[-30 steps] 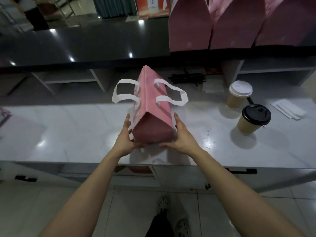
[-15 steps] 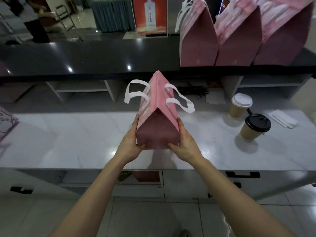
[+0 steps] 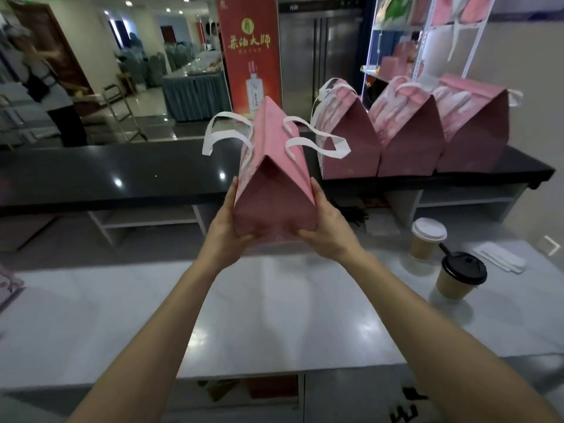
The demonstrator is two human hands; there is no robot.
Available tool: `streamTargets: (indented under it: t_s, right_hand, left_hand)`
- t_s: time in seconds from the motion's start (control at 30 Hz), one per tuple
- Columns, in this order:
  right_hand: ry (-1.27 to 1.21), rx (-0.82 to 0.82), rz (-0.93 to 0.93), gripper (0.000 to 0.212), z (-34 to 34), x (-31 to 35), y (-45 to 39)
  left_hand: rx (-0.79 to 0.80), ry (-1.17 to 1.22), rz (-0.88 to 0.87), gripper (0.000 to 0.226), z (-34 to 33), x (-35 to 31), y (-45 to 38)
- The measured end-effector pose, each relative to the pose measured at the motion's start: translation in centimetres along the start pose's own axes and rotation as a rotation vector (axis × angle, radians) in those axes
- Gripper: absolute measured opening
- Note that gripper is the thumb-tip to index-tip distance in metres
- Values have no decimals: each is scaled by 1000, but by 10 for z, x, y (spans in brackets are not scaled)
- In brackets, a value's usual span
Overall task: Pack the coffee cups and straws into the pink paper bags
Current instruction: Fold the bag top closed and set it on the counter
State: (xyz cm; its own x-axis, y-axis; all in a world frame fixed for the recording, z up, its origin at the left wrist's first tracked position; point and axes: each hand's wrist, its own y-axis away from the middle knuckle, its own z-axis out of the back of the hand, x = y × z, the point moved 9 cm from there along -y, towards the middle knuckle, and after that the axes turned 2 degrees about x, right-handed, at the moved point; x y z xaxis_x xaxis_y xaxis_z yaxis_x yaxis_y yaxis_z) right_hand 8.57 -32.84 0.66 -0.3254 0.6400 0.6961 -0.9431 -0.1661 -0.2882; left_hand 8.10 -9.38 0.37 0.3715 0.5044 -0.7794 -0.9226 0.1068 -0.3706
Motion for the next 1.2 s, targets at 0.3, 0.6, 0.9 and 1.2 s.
streamTargets:
  t_s: [0.3, 0.6, 0.9, 1.2]
  right_hand:
    - [-1, 32, 24, 129, -3, -27, -123]
    - [10, 17, -79, 99, -17, -91, -122]
    - [254, 403, -298, 72, -87, -202, -50]
    - [271, 448, -349, 65, -100, -222, -40]
  left_hand:
    - [-31, 77, 45, 134, -6, 38, -112]
    - [-24, 86, 73, 123, -22, 70, -161]
    - [26, 45, 70, 125, -41, 77, -211]
    - [63, 49, 66, 137, -61, 69, -228]
